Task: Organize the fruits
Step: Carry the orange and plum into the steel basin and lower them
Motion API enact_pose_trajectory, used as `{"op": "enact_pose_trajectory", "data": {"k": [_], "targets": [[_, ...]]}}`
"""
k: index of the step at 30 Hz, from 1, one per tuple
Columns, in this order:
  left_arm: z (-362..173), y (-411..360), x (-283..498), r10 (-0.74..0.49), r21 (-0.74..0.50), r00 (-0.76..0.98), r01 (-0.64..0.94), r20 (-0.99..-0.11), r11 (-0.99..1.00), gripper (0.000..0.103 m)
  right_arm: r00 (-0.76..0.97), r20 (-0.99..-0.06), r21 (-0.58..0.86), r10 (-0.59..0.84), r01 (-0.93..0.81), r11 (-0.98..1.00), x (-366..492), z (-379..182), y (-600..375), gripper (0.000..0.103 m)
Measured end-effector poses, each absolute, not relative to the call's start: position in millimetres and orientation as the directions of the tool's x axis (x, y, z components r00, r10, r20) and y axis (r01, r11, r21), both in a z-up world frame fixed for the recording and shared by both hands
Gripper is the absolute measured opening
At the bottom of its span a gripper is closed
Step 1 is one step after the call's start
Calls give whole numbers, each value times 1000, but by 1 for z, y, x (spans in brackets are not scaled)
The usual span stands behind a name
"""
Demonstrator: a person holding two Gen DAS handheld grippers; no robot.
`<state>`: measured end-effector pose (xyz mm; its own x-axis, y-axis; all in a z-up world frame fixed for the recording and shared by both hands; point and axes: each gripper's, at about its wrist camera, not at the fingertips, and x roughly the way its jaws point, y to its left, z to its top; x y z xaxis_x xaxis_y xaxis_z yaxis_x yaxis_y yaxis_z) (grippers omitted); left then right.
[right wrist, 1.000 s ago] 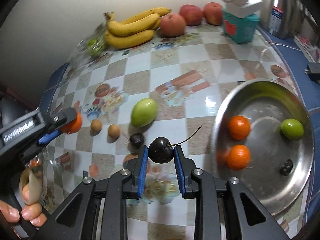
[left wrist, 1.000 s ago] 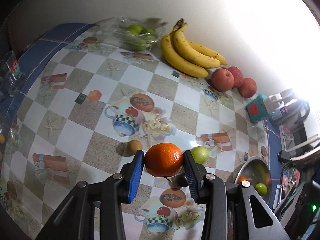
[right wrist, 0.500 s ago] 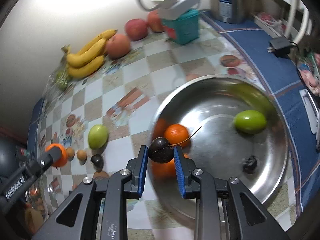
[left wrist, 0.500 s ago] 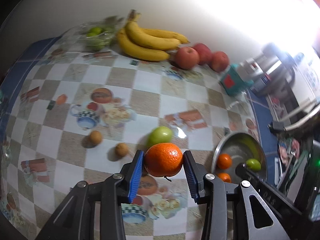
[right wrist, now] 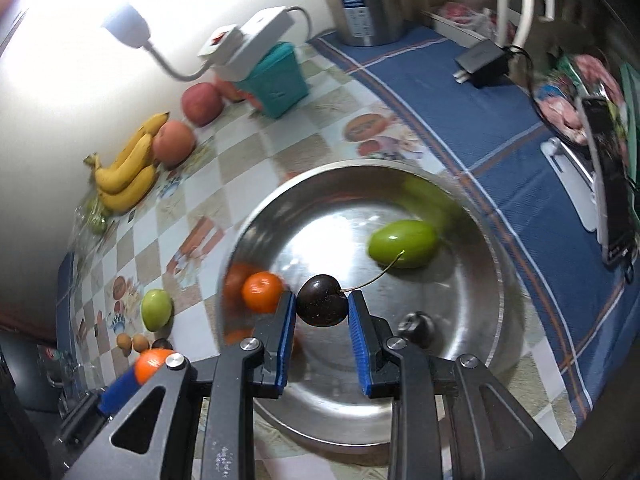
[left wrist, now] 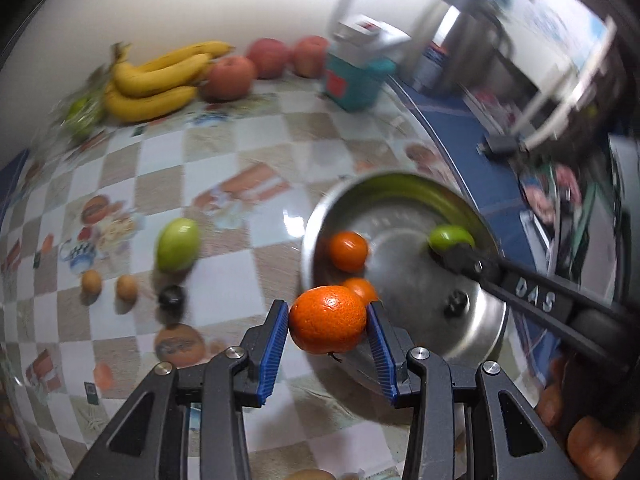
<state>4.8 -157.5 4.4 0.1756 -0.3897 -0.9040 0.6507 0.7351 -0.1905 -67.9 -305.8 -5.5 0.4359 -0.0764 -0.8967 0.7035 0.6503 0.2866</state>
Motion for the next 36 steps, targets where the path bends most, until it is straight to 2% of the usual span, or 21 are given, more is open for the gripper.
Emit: {"op": "enact_pose_trajectory", "data": {"k": [8, 36], "targets": [[-17, -186, -22, -355, -164, 118, 726, -927, 668, 43, 429, -900, 290, -75, 718, 633, -84, -11, -313, 28], [-49, -203, -23, -318, -177, 63, 722, -946, 669, 43, 339, -940, 267, 22, 697, 665, -84, -49, -305, 28]]}}
